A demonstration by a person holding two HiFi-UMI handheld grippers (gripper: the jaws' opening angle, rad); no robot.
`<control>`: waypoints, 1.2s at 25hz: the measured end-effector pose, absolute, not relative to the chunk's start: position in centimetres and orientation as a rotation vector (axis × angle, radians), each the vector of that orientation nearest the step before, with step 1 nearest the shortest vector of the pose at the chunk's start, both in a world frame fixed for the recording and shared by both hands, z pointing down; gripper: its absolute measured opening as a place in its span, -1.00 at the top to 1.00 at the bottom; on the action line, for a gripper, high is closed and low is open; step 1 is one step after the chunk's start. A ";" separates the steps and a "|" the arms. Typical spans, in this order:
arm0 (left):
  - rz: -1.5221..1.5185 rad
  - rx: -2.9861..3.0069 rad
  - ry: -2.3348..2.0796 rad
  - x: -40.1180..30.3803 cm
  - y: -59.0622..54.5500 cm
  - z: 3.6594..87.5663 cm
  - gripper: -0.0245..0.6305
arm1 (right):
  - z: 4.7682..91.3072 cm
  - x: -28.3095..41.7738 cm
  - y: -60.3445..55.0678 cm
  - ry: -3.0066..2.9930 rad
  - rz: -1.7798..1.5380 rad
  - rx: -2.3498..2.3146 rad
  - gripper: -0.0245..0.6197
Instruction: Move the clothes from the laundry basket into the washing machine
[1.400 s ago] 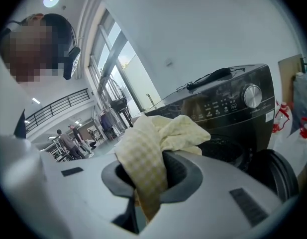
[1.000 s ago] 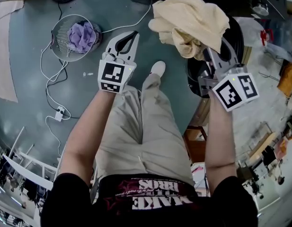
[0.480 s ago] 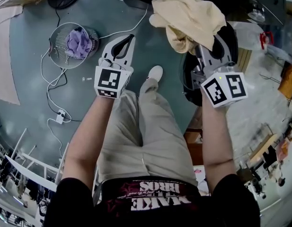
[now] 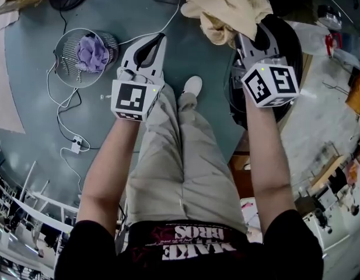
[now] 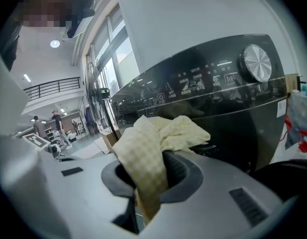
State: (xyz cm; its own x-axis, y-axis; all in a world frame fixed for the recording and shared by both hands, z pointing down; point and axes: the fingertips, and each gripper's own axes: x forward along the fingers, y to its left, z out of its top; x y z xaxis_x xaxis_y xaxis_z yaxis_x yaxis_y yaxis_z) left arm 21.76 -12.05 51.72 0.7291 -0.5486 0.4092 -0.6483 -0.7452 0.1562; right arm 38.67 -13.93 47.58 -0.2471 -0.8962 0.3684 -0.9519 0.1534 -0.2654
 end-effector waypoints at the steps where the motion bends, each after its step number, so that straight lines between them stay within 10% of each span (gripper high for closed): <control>1: 0.497 2.655 -0.932 21.6 -12.6 51.8 0.91 | 48.2 38.5 -14.1 -2.278 0.688 1.847 0.69; 30: 0.586 2.768 -0.700 24.6 -19.0 52.3 0.91 | 59.6 45.4 -22.2 -1.988 0.869 2.072 0.68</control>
